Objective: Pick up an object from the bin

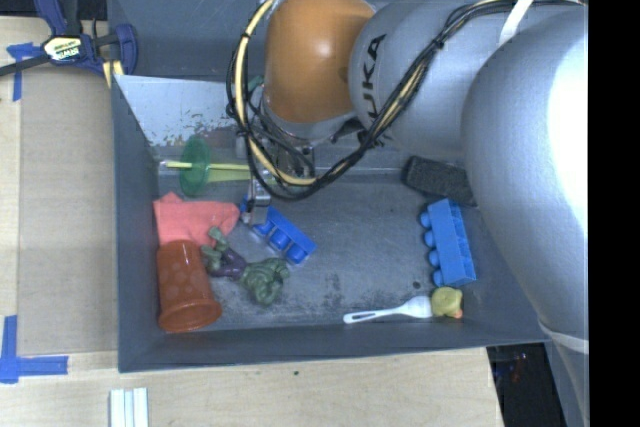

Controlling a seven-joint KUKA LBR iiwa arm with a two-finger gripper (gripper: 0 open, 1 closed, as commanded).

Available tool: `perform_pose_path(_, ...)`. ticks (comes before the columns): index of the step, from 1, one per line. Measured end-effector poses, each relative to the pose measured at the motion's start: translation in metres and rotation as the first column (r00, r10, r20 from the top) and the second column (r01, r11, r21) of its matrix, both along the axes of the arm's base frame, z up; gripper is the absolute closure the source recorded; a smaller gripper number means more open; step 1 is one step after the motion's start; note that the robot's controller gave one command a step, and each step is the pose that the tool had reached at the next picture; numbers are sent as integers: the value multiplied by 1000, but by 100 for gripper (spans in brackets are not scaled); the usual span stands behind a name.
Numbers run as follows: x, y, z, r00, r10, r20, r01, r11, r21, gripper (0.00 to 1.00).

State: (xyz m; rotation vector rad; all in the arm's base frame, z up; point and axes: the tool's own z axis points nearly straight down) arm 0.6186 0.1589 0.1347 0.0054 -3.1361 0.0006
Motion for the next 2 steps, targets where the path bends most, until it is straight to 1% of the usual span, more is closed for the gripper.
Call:
perform_pose_path(1,2,-1,5,1000,-3,8,3,1000,1,0)
perform_pose_path(2,-30,-15,-57,999,-40,9,40,999,2,0)
